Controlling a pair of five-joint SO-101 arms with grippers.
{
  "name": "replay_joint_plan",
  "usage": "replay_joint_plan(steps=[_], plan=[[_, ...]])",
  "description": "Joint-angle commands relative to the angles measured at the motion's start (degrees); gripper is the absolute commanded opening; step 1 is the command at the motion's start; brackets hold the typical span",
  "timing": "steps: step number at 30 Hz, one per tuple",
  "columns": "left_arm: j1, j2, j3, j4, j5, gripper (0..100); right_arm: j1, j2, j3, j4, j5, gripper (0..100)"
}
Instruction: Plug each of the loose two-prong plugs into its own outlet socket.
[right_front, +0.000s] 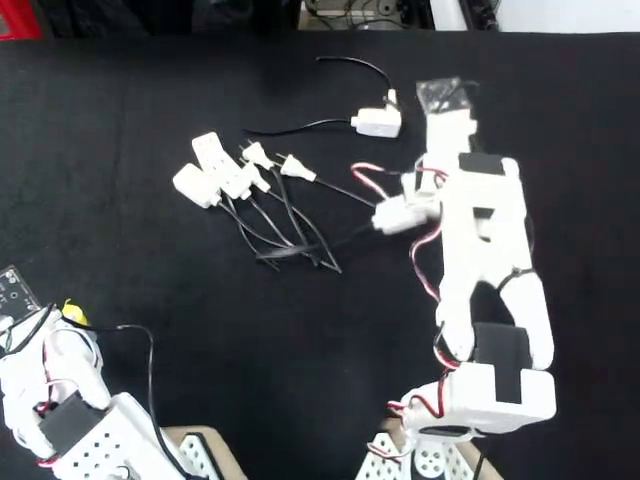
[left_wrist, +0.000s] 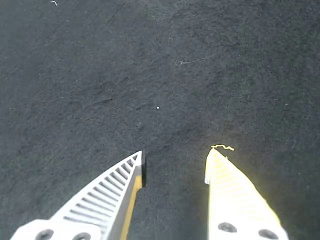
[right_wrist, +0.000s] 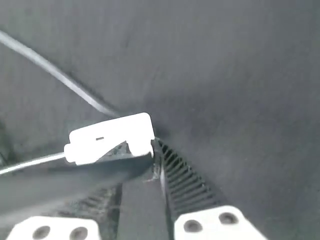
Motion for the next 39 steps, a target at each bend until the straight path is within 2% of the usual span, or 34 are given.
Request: replay_joint_plan(steps=[1,4,8,14,20,22,27,31,39], plan=[[-0.3,-0.4,0.0,-1.2,-0.4,21,0.6,2.8,-8.5,-2.6,-3.3,1.1],[-0.4,-0.4,0.0,-1.2,-0.4,21,0.9,9.9,-15.6,-5.5,-6.2,1.1],[-0.3,-0.4,0.0,-1.2,-0.4,21,1.0,20.9,-29.7,-3.9,-11.4,1.1],[-0.4,-0.4,0.0,-1.2,-0.4,21,1.5,35.9,-56.0,7.0,-15.5,1.1],[-0.3,-0.4,0.0,-1.2,-0.4,21,1.9,49.0,-78.1,21.7,-12.5,1.8],[-0.4,-0.4,0.0,-1.2,-0.4,21,1.5,52.8,-84.6,26.5,-12.0,7.5],[-0.3,-0.4,0.0,-1.1,-1.7,21,0.4,60.4,-99.9,34.9,-11.6,29.4],[-0.1,-0.4,0.0,-0.9,-2.8,21,-0.7,61.5,-111.7,41.6,-11.7,34.5],[-0.1,-0.4,0.0,-0.9,-2.8,21,-2.3,48.2,-103.0,44.5,-12.2,34.6]])
